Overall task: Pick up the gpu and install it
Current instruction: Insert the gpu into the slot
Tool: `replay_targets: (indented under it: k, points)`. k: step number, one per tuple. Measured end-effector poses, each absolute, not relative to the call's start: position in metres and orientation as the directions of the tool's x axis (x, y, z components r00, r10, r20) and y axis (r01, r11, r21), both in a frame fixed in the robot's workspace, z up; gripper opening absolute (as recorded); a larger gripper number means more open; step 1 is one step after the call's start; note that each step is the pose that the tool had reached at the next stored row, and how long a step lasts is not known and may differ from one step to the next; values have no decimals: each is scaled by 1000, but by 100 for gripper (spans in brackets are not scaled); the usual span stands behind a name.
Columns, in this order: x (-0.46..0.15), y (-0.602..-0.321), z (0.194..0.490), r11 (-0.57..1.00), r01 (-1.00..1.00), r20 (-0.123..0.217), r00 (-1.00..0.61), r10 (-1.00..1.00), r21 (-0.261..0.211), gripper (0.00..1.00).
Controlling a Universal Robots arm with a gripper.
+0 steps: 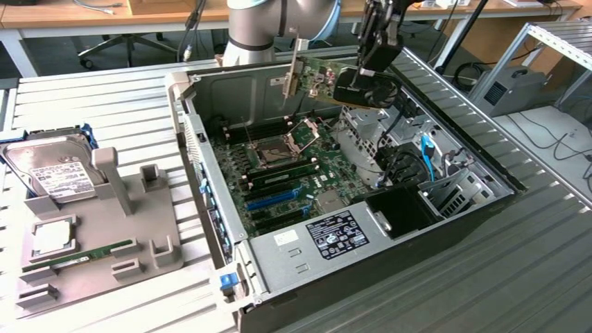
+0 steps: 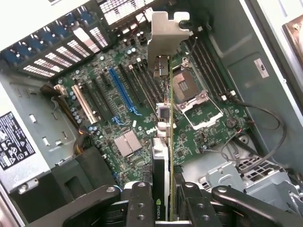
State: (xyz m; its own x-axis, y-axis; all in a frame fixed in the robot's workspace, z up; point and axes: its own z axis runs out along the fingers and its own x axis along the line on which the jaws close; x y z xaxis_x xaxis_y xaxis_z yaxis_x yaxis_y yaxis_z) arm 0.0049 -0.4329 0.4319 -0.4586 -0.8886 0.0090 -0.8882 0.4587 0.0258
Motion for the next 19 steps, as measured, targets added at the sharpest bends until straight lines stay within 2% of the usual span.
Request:
replay_targets:
  k: [19]
  points:
    - [5, -433, 432, 171, -985, 14, -171, -985, 24, 27]
